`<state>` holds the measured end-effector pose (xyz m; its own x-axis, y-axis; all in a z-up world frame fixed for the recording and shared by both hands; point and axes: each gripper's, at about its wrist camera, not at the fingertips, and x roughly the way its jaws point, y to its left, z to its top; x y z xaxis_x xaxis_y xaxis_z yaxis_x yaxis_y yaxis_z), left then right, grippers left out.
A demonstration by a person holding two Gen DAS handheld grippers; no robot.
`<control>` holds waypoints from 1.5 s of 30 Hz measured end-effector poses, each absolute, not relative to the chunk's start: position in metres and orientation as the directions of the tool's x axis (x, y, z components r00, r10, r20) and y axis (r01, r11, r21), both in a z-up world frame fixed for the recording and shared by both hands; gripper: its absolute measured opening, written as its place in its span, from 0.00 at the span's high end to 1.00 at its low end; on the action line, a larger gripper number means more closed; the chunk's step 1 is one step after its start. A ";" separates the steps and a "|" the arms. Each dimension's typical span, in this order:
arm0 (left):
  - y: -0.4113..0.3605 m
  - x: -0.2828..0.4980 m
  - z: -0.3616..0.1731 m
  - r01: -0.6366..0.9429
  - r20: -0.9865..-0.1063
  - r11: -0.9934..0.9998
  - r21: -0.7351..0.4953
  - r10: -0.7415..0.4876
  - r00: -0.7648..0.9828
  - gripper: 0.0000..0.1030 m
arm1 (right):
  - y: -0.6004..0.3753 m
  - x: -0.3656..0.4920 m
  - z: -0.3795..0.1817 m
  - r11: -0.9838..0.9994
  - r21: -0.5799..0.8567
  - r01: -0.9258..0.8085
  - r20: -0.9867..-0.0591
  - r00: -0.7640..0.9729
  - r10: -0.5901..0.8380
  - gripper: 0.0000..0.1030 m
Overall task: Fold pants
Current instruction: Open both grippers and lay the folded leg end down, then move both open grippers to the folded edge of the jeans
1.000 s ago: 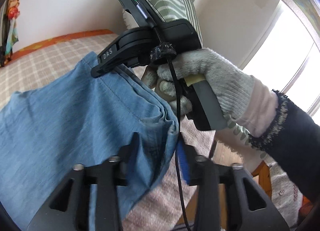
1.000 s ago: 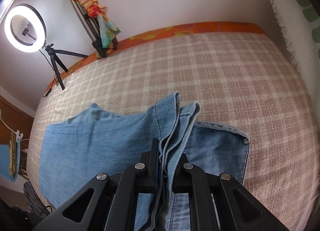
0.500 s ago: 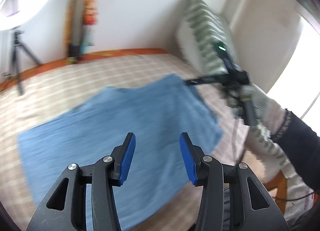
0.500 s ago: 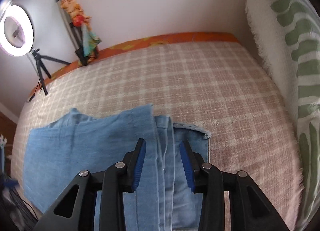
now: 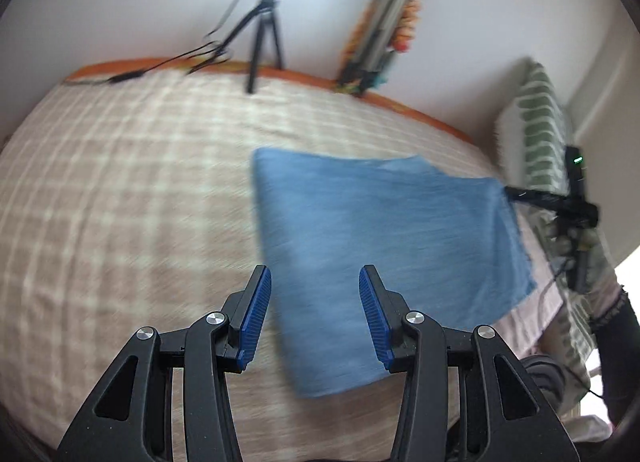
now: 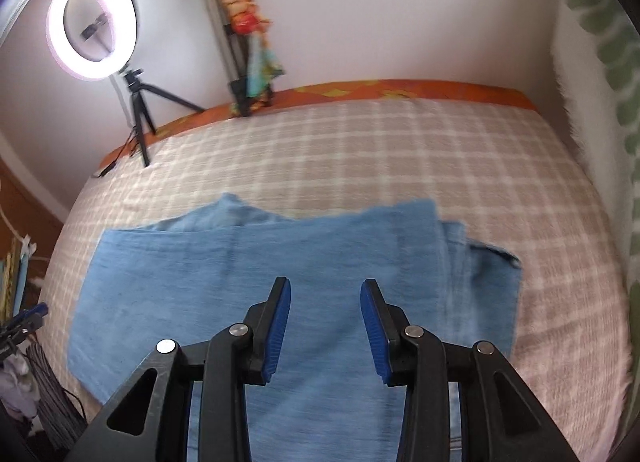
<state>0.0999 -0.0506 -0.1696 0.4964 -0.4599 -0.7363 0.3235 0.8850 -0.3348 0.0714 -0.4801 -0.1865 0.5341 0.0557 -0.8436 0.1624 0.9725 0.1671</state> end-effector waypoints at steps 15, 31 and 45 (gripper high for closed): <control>-0.035 0.088 -0.229 0.310 -0.779 0.911 -0.270 -0.397 0.485 0.57 | -0.370 0.109 -0.113 0.963 0.245 -0.116 -0.799 0.538 0.268 0.38; -0.013 0.092 -0.223 0.295 -0.694 0.802 -0.520 -0.598 0.402 0.57 | -0.204 0.176 -0.185 0.939 0.250 -0.235 -0.905 0.287 0.313 0.39; -0.008 0.091 -0.228 0.275 -0.632 0.741 -0.613 -0.668 0.392 0.57 | -0.089 0.223 -0.252 0.948 -0.022 -0.318 -0.990 0.140 0.024 0.55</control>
